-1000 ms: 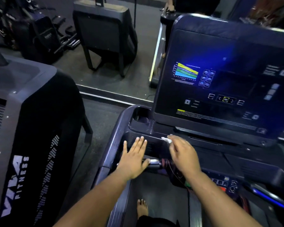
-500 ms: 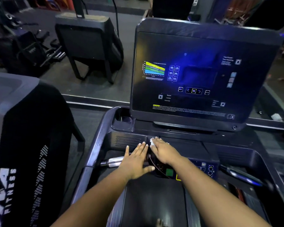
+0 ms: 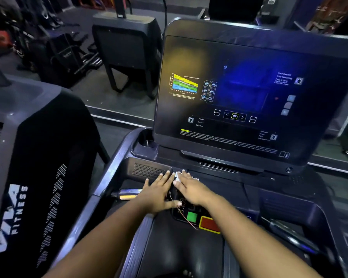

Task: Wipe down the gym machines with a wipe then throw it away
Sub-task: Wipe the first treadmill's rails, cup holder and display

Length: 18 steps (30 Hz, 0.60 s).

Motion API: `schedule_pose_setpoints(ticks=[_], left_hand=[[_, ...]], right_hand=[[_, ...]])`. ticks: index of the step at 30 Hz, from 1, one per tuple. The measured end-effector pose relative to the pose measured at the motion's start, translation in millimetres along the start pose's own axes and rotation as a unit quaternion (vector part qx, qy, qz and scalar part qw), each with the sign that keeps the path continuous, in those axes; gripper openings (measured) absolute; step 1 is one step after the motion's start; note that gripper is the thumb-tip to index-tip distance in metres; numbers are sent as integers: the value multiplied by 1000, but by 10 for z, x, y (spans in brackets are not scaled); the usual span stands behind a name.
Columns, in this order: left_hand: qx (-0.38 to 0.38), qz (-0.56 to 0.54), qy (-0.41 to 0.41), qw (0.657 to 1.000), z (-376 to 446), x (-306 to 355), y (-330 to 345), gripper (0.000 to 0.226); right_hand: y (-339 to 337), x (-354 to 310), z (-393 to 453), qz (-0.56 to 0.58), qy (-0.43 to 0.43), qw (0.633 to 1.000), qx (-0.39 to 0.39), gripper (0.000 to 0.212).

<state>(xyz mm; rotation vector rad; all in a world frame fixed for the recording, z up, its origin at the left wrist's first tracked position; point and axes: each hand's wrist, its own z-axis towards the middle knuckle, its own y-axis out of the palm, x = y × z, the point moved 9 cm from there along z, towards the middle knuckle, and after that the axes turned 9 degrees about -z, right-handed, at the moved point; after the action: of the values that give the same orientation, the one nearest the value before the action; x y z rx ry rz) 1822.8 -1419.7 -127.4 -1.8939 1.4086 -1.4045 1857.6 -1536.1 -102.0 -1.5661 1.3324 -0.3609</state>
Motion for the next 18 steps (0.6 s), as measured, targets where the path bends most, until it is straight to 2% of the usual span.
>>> schedule_pose_setpoints(ticks=[4, 9, 15, 18], left_hand=[[-1, 3, 0, 1000, -1, -11, -6, 114], [-6, 2, -2, 1000, -7, -13, -2, 113], [-25, 16, -15, 999, -22, 42, -22, 113], [-31, 21, -23, 999, -31, 43, -25, 113]], right_hand=[[-10, 24, 67, -12, 16, 1000, -8, 63], [89, 32, -299, -45, -5, 999, -6, 67], [-8, 357, -206, -56, 107, 992, -18, 71], [27, 144, -139, -53, 99, 994, -5, 73]])
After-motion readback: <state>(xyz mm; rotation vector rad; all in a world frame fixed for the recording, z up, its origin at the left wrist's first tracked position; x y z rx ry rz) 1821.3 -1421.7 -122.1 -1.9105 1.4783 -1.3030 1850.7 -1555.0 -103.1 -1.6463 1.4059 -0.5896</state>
